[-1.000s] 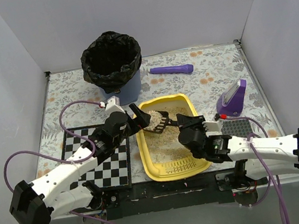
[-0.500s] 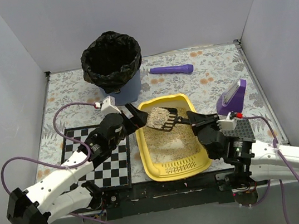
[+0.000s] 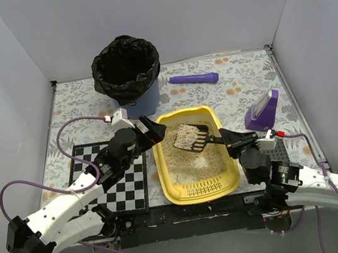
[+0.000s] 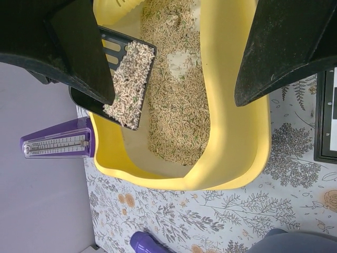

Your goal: Clean the litter box

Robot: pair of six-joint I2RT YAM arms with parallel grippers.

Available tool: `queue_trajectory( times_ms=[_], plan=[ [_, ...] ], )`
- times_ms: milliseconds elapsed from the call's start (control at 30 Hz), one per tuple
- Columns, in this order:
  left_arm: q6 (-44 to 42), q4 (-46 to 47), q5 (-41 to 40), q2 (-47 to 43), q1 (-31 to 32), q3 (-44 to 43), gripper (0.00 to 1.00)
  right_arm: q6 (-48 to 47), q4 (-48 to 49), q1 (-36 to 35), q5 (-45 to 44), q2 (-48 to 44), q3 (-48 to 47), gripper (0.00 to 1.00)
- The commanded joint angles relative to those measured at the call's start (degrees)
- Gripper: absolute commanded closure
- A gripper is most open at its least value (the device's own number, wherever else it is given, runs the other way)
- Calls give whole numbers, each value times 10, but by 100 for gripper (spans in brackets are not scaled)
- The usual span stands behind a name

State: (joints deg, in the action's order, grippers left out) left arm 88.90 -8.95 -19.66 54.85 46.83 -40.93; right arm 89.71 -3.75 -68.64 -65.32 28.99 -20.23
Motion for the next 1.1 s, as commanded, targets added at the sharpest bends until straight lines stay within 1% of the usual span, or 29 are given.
queue_trajectory(
  times_ms=[0,33,67,100,167,200,267,300,367,400,433,467,500,533,600,633,667,733,767,833,867,900,933,967,1033,1067],
  plan=[
    [0,7,0,-4,-3,-1,2,17,29,0,-19,-20,13,99],
    [1,8,1,-1,-3,-1,2,12,71,0,-15,-17,24,99],
    [0,7,2,2,-4,-1,2,13,87,0,-15,-12,29,99],
    [0,3,4,5,-4,-5,2,38,68,0,-17,-13,26,99],
    [0,-5,2,6,-4,-8,2,95,-26,0,-31,-25,7,99],
    [0,-3,2,4,-5,-6,2,93,-30,0,-31,-29,5,99],
    [1,6,3,2,-6,-2,2,56,8,-1,-31,-26,9,99],
    [1,6,4,2,-7,-1,2,66,-25,-1,-37,-31,-3,99],
    [0,-4,5,3,-7,-8,2,110,-122,-1,-49,-51,-29,99],
    [0,-3,8,3,-8,-6,2,94,-107,0,-40,-57,-22,99],
    [1,5,10,3,-8,-3,2,26,-14,0,-9,-60,2,99],
    [2,11,13,6,-8,-3,2,-72,120,0,18,-54,26,99],
    [0,14,19,10,-9,-6,2,-108,179,0,34,-41,41,99],
    [-1,10,24,15,-8,-15,2,-90,159,0,35,-41,33,99],
    [-11,-9,25,25,-8,-29,2,39,-27,0,-7,-53,-6,99],
    [-12,-15,21,29,-9,-31,2,97,-96,0,-23,-57,-15,99],
    [-11,-16,17,27,-9,-28,2,101,-95,0,-21,-57,-11,99],
    [-7,-7,16,27,-9,-15,2,-12,31,1,-3,-52,15,99],
    [-6,-5,20,29,-11,-14,2,-9,48,-1,-7,-51,19,99],
    [-6,-10,29,31,-12,-19,2,64,-13,1,-23,-54,16,99],
    [-4,-14,31,30,-12,-20,2,37,15,0,-21,-52,24,99],
    [-2,-16,31,28,-11,-18,2,-33,88,1,-12,-45,33,99],
    [-1,-16,30,24,-11,-15,2,-56,127,0,-7,-35,38,99],
    [0,-17,29,19,-11,-12,2,-15,76,-1,-7,-34,22,99],
    [2,-20,30,10,-12,-6,2,192,-135,0,-33,-42,-7,99],
    [5,-19,32,4,-13,-2,2,228,-151,0,-37,-44,-3,99]
  ],
)
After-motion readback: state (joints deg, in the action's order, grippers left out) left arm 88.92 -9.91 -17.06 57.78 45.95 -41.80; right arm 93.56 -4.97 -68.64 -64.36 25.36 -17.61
